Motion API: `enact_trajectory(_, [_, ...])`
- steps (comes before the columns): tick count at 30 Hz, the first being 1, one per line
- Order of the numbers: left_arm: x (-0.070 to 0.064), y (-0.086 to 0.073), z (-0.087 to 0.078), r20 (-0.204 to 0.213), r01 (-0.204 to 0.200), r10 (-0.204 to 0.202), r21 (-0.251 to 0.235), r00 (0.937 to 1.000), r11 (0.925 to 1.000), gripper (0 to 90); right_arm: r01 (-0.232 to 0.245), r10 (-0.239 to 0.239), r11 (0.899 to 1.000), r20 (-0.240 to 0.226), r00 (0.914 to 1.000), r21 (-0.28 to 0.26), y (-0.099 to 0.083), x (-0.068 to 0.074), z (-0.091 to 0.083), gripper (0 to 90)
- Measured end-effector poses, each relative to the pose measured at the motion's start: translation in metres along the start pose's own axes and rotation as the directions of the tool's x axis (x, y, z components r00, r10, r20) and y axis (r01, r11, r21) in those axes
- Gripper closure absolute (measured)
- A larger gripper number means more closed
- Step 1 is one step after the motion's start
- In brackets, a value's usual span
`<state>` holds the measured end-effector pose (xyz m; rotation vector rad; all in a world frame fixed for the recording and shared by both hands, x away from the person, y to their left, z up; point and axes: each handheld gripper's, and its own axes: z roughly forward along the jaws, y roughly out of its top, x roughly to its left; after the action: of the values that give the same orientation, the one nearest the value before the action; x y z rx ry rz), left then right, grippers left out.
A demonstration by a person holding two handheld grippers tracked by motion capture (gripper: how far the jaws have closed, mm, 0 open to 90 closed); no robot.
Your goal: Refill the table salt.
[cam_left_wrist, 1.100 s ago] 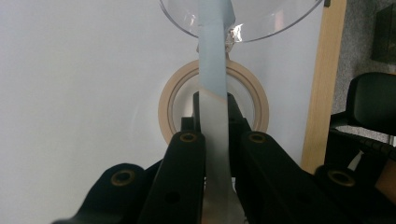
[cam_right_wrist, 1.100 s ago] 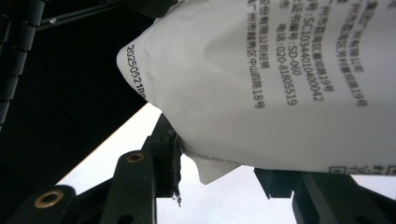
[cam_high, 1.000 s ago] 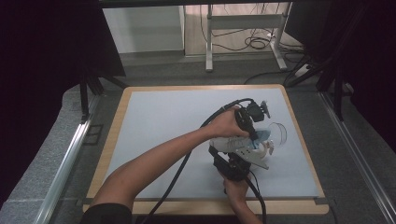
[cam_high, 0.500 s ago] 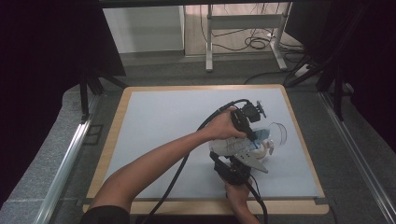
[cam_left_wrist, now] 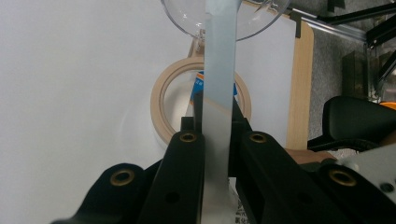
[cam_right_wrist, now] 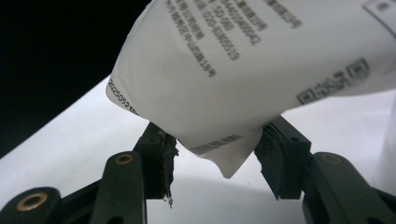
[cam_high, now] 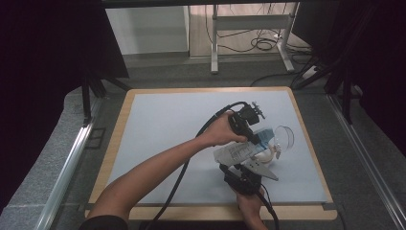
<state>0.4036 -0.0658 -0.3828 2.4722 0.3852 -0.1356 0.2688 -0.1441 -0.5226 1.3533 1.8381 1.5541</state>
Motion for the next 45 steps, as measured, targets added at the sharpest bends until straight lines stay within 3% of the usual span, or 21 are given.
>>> enact_trajectory(10, [0.002, -0.016, -0.008, 0.01, 0.032, -0.032, -0.08, 0.9994, 0.9963, 89.6, 0.02, -0.02, 0.999, -0.006, 0.9998, 0.045, -0.003, -0.005, -0.006, 44.8])
enact_trajectory(17, [0.005, -0.022, -0.01, 0.003, 0.044, -0.043, -0.102, 0.9991, 0.9939, 89.6, 0.032, -0.031, 0.998, -0.006, 0.9995, 0.056, -0.003, -0.004, -0.005, 44.3])
enact_trajectory(30, [0.008, -0.03, -0.016, 0.022, 0.074, -0.072, -0.17, 0.9972, 0.9826, 89.7, 0.06, -0.059, 0.996, -0.01, 0.9982, 0.067, -0.002, -0.007, -0.009, 37.8])
enact_trajectory(38, [0.009, -0.047, -0.032, 0.036, 0.105, -0.099, -0.253, 0.9944, 0.9618, 89.7, 0.11, -0.106, 0.992, -0.068, 0.992, 0.055, -0.002, -0.009, -0.022, 34.3])
enact_trajectory(45, [0.014, -0.067, -0.046, 0.063, 0.153, -0.139, -0.345, 0.9882, 0.926, 89.8, 0.145, -0.139, 0.988, -0.112, 0.984, 0.051, -0.002, -0.006, -0.027, 33.5])
